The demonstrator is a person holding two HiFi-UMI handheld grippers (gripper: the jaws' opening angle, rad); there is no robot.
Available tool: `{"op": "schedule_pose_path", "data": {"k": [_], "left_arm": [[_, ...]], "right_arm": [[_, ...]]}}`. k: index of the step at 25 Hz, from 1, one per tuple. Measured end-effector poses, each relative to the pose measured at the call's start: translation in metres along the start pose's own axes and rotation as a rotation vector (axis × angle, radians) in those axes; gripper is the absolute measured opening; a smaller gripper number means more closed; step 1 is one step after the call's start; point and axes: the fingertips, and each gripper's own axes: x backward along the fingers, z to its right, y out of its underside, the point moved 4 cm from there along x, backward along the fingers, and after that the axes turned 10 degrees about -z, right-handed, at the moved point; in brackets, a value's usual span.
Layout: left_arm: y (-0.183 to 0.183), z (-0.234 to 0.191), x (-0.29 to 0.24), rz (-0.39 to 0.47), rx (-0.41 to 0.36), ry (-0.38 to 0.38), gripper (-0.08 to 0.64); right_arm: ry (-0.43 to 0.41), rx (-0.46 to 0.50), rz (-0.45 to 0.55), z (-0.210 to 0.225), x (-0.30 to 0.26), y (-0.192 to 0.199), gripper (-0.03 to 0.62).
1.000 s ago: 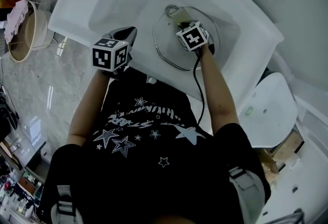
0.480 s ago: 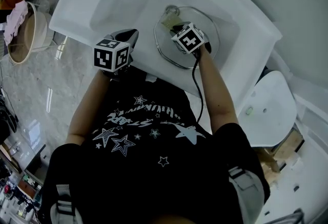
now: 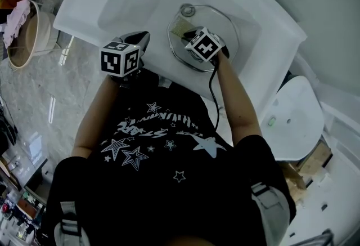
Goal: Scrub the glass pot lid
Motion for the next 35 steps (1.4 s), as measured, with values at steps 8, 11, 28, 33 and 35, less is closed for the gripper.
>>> {"op": "schedule_pose_path", "data": {"k": [8, 11, 28, 33, 35], "left_arm": [[0.011, 0.007, 0.008, -0.002, 0.012, -0.006, 0.009], [0.016, 0.013, 0.007, -0.006, 0.015, -0.004, 0.008], [0.015, 0.03, -0.001, -0.005, 0.007, 0.022, 0.009], [0.008, 0.03, -0.003, -0.008, -0.006, 0.03, 0.008], [0.004, 0.028, -0.004, -0.01, -0.012, 0.032, 0.009]], "right_arm": [[-0.019, 0.03, 0.003, -0.026, 0.008, 0.008, 0.066], [-0.031, 0.035, 0.001, -0.035, 0.014, 0.014, 0.066], [-0.143, 0.049, -0.027, -0.067, 0.041, 0.047, 0.066], [-0.157, 0.038, -0.029, -0.068, 0.043, 0.051, 0.066], [-0.155, 0.04, -0.027, -0.069, 0.043, 0.051, 0.066]]}}
